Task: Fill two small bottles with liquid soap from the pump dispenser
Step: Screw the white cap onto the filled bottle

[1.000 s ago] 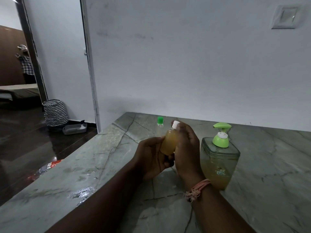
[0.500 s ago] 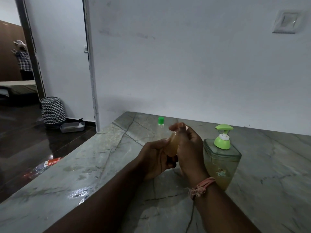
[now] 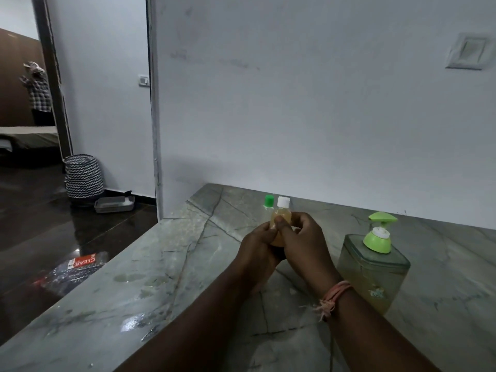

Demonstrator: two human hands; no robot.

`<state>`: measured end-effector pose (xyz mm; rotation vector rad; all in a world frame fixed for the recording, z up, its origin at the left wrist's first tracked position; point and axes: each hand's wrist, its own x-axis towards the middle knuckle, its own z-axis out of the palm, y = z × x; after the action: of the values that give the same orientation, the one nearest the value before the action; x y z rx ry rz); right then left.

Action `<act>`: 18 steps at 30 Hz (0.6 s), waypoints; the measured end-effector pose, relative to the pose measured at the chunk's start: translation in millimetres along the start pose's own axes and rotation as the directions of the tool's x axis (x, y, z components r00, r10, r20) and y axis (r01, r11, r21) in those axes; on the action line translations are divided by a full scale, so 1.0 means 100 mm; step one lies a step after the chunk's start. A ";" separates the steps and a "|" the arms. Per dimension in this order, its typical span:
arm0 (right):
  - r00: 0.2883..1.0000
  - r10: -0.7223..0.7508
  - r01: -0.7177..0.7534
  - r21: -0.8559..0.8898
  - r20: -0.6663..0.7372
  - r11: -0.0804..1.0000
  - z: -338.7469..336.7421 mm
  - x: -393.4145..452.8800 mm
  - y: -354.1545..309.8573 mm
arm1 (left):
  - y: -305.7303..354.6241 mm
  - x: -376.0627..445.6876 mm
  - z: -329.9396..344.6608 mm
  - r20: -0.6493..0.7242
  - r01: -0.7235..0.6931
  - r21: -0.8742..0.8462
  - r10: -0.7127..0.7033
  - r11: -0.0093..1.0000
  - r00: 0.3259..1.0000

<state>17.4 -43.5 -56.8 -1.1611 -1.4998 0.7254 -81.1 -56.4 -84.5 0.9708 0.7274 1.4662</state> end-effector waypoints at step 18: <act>0.916 0.158 -0.246 -0.206 -0.369 0.947 0.42 0.65 0.46 | -0.02 0.21 -0.11 -0.371 -0.098 -0.099 0.055 0.990 0.927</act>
<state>-7.9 38.4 -84.7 -1.5670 -1.2019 0.4424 -89.1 -34.5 -87.7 0.6462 0.8694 1.7655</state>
